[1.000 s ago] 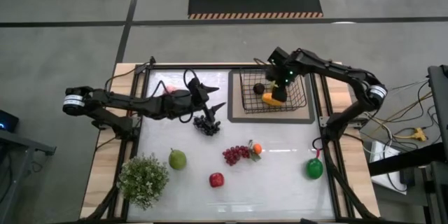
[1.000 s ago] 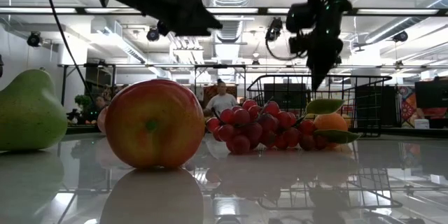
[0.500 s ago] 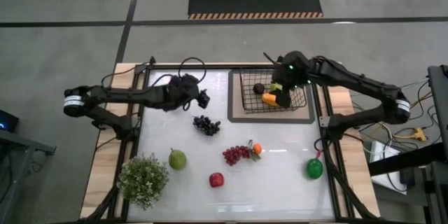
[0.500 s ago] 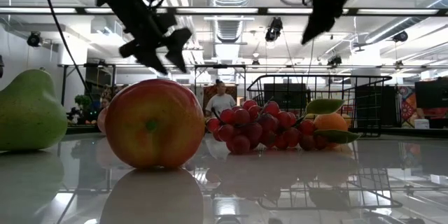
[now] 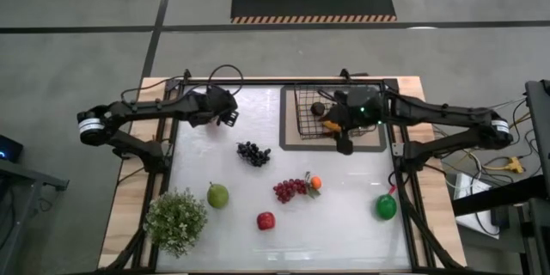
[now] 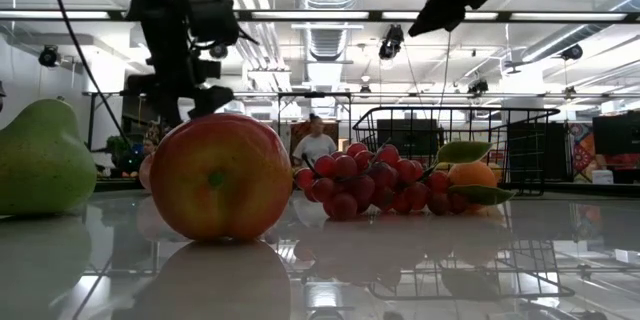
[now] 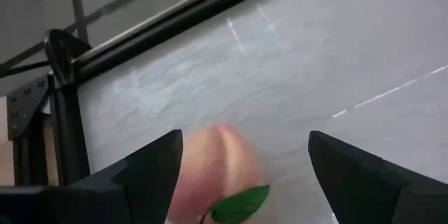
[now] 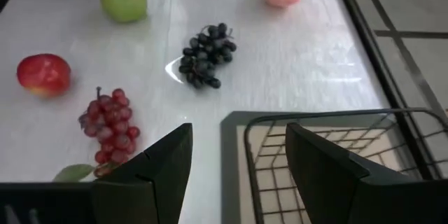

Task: Build produce basket
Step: Put the peach into the black basket

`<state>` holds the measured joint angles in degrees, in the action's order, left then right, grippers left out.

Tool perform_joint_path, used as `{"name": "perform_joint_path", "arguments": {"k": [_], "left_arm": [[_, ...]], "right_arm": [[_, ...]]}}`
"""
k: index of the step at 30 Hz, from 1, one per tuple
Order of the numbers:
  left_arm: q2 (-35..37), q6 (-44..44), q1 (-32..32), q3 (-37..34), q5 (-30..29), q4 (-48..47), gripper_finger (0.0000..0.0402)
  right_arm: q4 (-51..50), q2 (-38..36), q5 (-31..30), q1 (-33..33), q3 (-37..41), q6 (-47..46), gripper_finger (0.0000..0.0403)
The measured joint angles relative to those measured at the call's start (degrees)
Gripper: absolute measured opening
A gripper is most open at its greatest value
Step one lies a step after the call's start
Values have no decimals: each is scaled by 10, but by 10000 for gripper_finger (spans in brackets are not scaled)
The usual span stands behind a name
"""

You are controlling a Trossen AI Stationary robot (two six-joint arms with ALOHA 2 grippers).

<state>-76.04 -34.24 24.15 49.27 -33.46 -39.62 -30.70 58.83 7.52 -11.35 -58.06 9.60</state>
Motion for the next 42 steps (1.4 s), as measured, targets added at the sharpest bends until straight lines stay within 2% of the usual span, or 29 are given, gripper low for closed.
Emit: {"name": "perform_joint_path", "arguments": {"k": [6, 13, 38, 42], "left_arm": [[0, -1, 4, -1, 26, -4, 290], [0, -30, 6, -5, 23, -50, 290], [0, -43, 6, -9, 28, -30, 291], [0, -44, 6, -14, 28, -30, 306]], "right_arm": [[1, 17, 0, 5, 6, -2, 215], [2, 29, -1, 5, 6, -1, 215], [2, 28, -1, 5, 6, 0, 215], [2, 28, -1, 5, 6, 0, 215]]}}
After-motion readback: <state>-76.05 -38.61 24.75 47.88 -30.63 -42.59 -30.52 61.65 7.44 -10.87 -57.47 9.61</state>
